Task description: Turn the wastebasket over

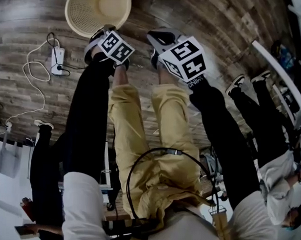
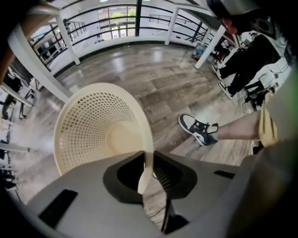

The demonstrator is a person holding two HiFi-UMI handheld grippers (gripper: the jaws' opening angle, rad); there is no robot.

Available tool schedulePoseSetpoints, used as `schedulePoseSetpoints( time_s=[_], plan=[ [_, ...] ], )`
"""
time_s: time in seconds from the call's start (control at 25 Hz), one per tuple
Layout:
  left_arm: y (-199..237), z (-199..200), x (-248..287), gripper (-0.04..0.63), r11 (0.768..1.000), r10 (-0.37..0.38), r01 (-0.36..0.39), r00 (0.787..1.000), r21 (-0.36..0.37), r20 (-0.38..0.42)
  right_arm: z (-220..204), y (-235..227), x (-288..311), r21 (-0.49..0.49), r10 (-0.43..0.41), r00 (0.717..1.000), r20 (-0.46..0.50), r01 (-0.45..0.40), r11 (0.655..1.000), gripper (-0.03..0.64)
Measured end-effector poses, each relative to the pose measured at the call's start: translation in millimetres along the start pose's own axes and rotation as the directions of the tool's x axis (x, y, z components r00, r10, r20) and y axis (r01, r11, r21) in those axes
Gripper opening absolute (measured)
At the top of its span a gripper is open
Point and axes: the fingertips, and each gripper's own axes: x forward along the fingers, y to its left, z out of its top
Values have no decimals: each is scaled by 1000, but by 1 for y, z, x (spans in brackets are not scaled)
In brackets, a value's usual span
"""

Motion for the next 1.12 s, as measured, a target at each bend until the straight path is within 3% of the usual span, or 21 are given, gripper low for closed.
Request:
schedulePoseSetpoints(
  time_s=[0.24, 0.52, 0.56, 0.64, 0.8, 0.92, 1.04, 1.12],
  plan=[
    [-24, -13, 11, 67, 990, -135, 134, 990, -37, -41, -1, -1, 1, 17, -2, 1000, -2, 2, 1000, 23],
    [-15, 1, -46, 95, 988, -128, 131, 991, -82, 36, 22, 22, -27, 38, -7, 999, 40, 5, 999, 23],
    [-12, 8, -66, 94, 989, -106, 113, 992, -96, 72, 26, 29, -38, 47, -11, 999, 48, 9, 999, 23],
    [-5, 29, -120, 1, 988, -75, 97, 983, -122, 169, 35, 45, -64, 68, -15, 997, 70, 11, 998, 23],
    [-26, 56, -251, 0, 979, -121, 167, 939, -119, 322, 58, 94, -139, 85, -1, 993, 115, -9, 996, 23],
    [-30, 55, -348, 1, 980, -87, 149, 917, -133, 389, 95, 128, -195, 23, -2, 983, 185, -3, 1000, 23],
    [-26, 51, -436, 0, 969, 2, 115, 883, -221, 469, 142, 158, -249, -48, -9, 960, 280, 23, 999, 23],
    [-32, 48, -491, 0, 945, 61, 121, 848, -304, 526, 161, 183, -289, -70, -13, 946, 324, 38, 997, 23]
  ],
)
